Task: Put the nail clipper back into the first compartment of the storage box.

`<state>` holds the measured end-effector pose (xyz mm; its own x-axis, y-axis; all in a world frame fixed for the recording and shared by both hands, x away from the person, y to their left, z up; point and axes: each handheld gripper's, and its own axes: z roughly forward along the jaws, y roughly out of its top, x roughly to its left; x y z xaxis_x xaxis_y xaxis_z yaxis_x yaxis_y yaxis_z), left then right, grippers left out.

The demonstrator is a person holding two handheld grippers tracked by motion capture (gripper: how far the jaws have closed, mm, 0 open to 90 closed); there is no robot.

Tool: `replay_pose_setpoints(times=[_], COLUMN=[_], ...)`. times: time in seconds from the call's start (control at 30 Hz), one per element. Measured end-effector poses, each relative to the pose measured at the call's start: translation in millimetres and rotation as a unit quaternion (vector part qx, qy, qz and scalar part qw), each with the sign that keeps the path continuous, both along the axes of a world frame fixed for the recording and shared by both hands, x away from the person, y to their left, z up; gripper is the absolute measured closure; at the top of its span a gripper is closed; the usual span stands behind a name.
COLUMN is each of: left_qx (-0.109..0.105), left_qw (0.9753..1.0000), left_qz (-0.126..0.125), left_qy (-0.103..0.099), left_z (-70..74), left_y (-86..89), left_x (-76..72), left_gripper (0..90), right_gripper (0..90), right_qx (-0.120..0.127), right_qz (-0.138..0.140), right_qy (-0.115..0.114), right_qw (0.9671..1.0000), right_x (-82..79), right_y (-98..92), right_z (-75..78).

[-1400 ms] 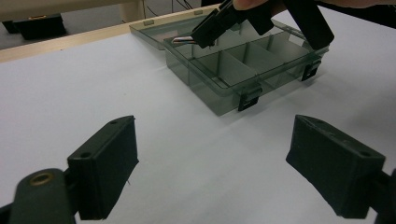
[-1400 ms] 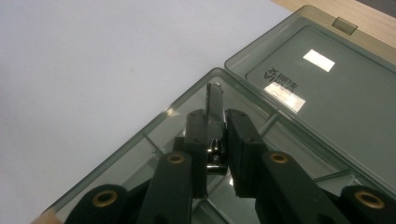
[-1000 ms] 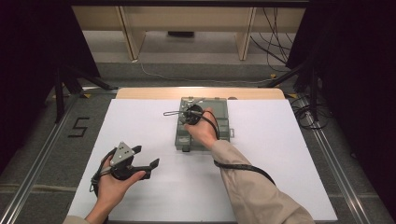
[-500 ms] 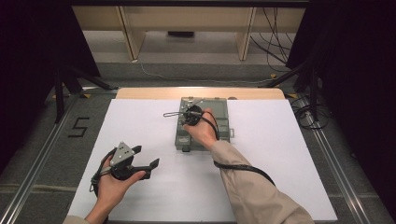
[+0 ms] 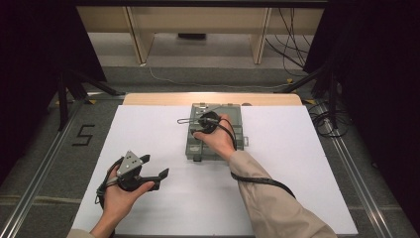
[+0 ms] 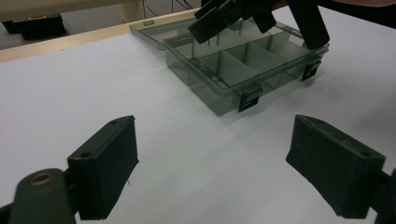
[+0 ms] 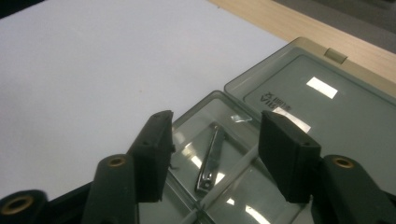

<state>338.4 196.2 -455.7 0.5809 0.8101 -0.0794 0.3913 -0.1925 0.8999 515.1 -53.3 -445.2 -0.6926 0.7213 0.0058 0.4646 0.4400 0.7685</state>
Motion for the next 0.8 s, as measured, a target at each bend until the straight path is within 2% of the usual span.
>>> replay_pose_setpoints(times=[0.03, 0.27, 0.3, 0.33, 0.37, 0.43, 0.53, 0.57, 0.8], left_qx=[-0.001, 0.003, -0.003, 0.001, 0.002, 0.002, -0.001, -0.001, -0.010], left_qw=[1.0000, 1.0000, 1.0000, 1.0000, 1.0000, 1.0000, 1.0000, 1.0000, 0.9999], left_qz=[0.000, -0.004, 0.001, -0.002, 0.001, 0.001, -0.002, -0.001, 0.005], left_qy=[0.000, -0.001, 0.002, 0.000, -0.001, -0.002, -0.001, -0.001, 0.002], left_z=[-0.1, 0.1, -0.2, 0.1, 0.3, 0.4, -0.1, -0.2, -1.0], left_y=[-0.1, 1.3, 0.8, 1.3, 1.1, 1.1, 1.3, 1.3, 0.9], left_x=[0.1, 0.7, 0.4, 0.6, 0.4, 0.5, 0.9, 1.0, 1.3], left_gripper=[14.9, 14.9, 14.9, 14.9, 14.9, 15.0, 15.1, 15.1, 15.3], right_gripper=[42.3, 31.5, 31.3, 31.0, 30.6, 30.5, 30.3, 30.3, 30.4], right_qx=[-0.001, 0.020, 0.025, 0.024, 0.031, 0.038, 0.045, 0.049, 0.056], right_qz=[0.002, -0.017, -0.020, -0.019, -0.024, -0.028, -0.030, -0.036, -0.055], right_qy=[0.009, -0.011, -0.002, -0.011, -0.002, -0.020, -0.031, -0.028, -0.047], right_qw=[1.0000, 0.9996, 0.9995, 0.9995, 0.9992, 0.9987, 0.9981, 0.9977, 0.9957], right_x=[-0.9, -9.4, -11.8, -12.8, -15.1, -17.0, -22.6, -25.6, -42.2], right_y=[-3.2, -23.7, -27.4, -32.2, -36.2, -45.6, -61.4, -66.3, -109.0], right_z=[3.5, 7.4, 8.8, 8.7, 10.4, 11.8, 14.8, 15.7, 19.2])
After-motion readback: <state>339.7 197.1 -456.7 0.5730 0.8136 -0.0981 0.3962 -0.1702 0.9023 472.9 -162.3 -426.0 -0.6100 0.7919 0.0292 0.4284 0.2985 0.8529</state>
